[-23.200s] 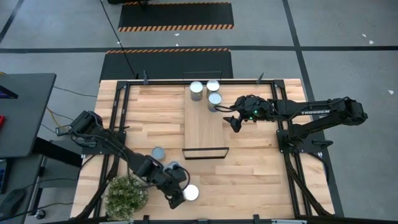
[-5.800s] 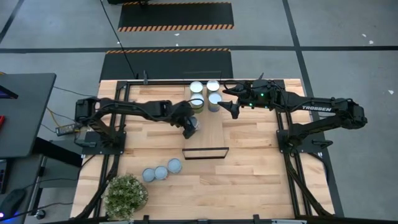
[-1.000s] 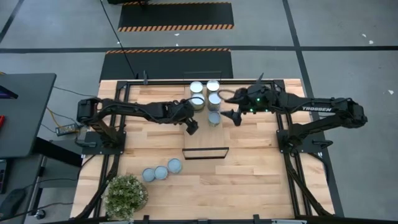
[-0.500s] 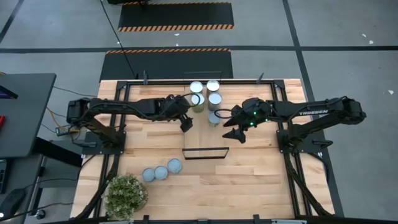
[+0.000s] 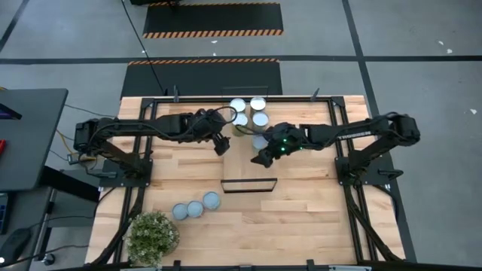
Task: Pick and place cans onto a shelf
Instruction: Put the canned green peas on the shelf
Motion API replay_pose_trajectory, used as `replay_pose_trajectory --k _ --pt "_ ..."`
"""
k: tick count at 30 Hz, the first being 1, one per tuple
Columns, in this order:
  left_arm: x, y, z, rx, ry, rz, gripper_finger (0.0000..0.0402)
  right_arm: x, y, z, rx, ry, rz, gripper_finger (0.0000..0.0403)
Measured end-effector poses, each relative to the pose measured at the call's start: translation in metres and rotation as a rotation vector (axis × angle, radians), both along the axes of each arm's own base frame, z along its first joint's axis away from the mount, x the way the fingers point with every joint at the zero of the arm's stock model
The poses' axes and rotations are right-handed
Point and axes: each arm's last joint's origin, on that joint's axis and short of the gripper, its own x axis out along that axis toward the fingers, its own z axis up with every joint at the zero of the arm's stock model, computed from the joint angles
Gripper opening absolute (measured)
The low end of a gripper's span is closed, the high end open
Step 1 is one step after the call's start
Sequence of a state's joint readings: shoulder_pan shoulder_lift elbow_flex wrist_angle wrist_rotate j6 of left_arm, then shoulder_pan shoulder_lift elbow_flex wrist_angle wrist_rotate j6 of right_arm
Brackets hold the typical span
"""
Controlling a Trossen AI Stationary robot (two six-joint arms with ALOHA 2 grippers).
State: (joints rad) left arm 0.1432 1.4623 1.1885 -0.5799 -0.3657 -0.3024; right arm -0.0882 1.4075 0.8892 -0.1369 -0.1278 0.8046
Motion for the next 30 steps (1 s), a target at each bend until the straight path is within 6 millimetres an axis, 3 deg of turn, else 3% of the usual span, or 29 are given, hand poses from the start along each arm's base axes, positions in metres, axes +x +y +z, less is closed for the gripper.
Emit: replay_pose_trajectory --k 17,30 --pt "-0.005 -0.001 0.001 0.001 0.026 -0.004 0.0387 0.012 -0.004 -0.024 0.024 0.123 -0.087 0.0350" --pt "-0.005 -0.001 0.001 -0.002 0.027 -0.001 0.0387 0.012 -0.016 -0.027 0.002 0.132 -0.145 0.0350"
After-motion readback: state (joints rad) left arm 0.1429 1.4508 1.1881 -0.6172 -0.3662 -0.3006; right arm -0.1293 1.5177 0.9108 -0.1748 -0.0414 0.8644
